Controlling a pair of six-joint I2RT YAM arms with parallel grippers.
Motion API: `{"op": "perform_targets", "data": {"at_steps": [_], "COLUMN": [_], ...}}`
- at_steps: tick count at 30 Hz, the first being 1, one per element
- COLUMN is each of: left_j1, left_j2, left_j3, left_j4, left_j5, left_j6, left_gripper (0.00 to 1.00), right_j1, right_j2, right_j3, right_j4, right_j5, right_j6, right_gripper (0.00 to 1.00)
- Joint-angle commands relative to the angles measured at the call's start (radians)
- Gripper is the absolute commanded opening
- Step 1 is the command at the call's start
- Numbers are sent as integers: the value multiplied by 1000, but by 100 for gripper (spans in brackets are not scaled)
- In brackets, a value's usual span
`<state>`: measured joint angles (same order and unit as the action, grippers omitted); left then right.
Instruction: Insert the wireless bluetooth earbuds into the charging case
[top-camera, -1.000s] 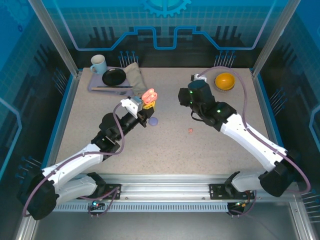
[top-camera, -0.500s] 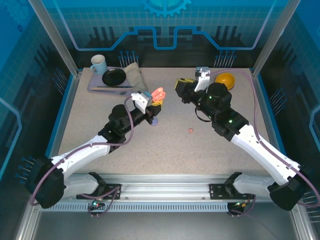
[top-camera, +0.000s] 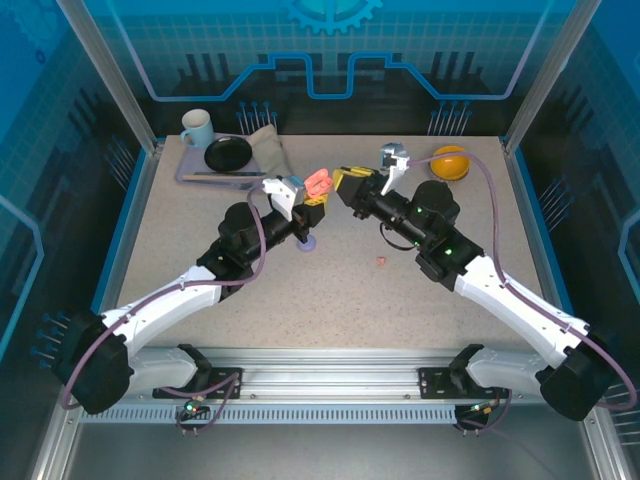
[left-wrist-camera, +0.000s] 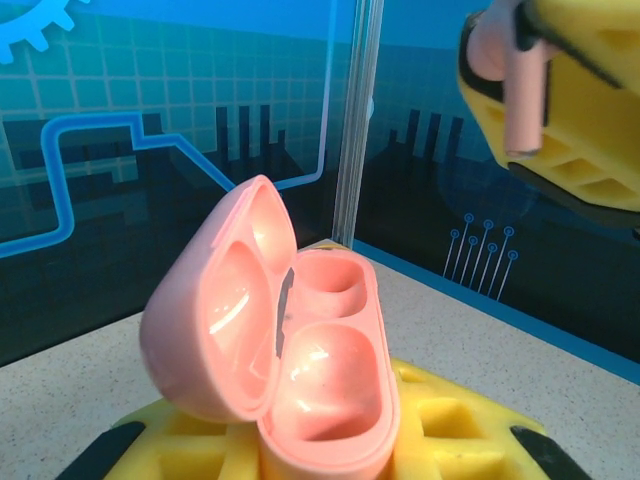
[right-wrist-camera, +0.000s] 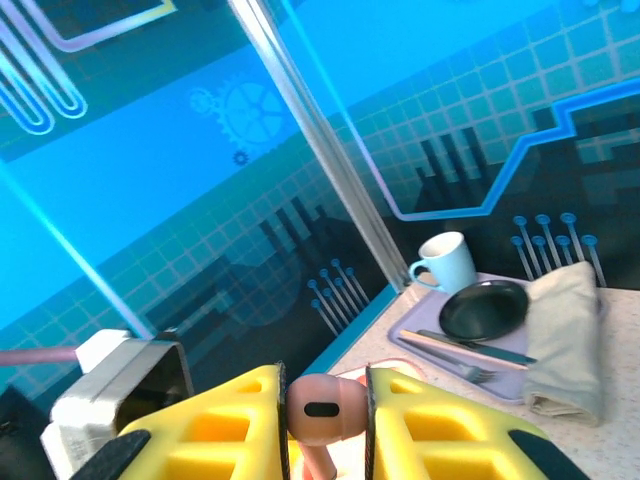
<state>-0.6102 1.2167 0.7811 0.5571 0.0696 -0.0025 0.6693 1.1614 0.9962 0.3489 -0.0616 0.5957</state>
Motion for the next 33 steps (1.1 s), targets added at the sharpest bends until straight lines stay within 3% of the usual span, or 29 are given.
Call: {"op": "perform_targets", "data": {"at_steps": [1,17,33], "left_j1": [9,9,9], "left_j2": [3,-5,-12], "left_j3": [49,84,84], "left_j4": [-5,-45,-36], "left_j5": [24,30,35], "left_j6": [-22,-16,-29], "left_gripper": [0,0,0], "right_j1": [37,166,138], "right_j2": [3,79,102], "right_j3": [-11,15,9], "right_j4": [127,189,187], "right_j5": [-23,132,193], "right_j6": [-8,-237,-219], "right_gripper": [23,21,16]}}
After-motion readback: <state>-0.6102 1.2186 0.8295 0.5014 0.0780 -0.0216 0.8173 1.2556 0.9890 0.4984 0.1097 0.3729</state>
